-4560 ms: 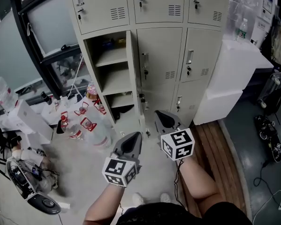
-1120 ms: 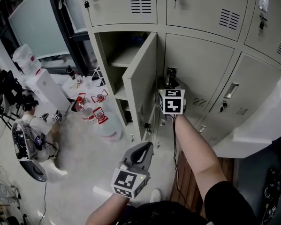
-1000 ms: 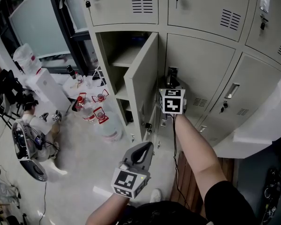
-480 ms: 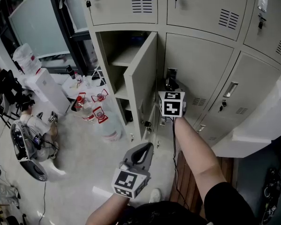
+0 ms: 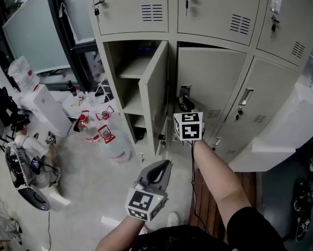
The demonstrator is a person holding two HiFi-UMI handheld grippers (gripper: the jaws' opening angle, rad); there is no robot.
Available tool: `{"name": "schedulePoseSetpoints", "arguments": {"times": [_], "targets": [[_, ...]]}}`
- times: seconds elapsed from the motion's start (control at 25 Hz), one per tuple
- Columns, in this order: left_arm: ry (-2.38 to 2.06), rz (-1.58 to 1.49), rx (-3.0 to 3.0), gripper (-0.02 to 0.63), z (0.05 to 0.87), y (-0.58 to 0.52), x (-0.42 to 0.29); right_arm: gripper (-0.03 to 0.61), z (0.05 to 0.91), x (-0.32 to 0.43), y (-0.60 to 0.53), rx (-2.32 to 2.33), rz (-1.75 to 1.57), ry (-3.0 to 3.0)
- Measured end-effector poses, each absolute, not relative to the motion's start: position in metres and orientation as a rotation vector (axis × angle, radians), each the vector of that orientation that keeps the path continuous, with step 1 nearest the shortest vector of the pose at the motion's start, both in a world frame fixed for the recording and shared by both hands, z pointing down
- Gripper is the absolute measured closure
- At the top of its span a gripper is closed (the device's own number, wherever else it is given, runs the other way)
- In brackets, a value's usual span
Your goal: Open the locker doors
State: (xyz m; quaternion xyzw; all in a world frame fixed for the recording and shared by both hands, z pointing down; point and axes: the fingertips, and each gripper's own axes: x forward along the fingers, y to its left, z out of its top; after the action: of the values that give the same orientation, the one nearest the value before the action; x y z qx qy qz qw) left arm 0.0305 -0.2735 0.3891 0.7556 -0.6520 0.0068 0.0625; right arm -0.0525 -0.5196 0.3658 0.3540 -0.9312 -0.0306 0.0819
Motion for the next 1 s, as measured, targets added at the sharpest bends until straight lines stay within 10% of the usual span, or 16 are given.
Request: {"name": "schedulePoseSetpoints", "arguments": {"times": [1.0], "targets": [[-1.669,0.071,2.533,0.611,0.377,-0.230,0.044,0.468,0.365,0.020,-0.453,0.944,-0.086,-2.882]]}}
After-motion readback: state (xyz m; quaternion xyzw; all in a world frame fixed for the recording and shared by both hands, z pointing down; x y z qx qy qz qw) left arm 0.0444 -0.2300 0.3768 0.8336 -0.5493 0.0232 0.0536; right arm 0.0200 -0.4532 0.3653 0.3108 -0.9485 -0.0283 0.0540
